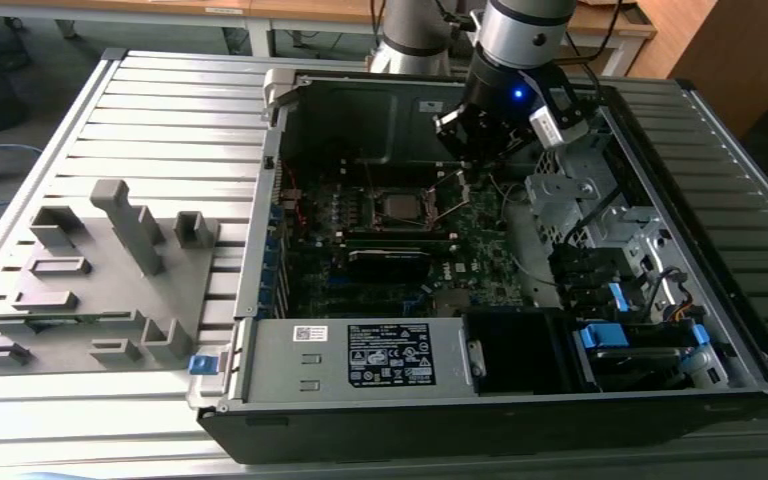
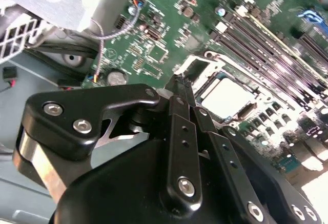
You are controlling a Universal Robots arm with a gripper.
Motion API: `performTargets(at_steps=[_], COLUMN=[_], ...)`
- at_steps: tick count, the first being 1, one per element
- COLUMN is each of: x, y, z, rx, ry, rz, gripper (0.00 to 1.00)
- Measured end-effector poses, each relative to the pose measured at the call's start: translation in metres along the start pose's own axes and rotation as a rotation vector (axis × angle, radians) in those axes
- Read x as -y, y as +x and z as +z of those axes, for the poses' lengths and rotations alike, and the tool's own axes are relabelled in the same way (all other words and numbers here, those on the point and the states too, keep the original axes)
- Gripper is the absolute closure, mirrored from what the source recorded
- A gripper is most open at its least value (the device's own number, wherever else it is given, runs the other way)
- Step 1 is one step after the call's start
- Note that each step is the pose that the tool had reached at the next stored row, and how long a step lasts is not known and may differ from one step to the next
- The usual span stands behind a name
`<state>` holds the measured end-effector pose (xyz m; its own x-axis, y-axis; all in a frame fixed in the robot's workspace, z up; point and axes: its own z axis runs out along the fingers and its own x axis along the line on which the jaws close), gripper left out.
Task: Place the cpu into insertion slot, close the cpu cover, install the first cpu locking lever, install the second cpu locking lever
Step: 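Close the cpu cover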
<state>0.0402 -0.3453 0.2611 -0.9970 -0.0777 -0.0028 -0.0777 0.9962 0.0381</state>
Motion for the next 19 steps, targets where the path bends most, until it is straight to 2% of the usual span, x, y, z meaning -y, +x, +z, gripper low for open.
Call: performTargets(at_steps=[8, 14, 19], x=[0.001, 0.0011, 0.0013], y=[-0.0133, -0.0142, -0.016], z=[0.0, 0.0001, 0.0016], rx=[0.0, 0.0001, 0.0007], ry=[0.0, -0.0001, 0.0], rz=[0.0, 0.001, 0.019], gripper=[0.89, 0.89, 0.89])
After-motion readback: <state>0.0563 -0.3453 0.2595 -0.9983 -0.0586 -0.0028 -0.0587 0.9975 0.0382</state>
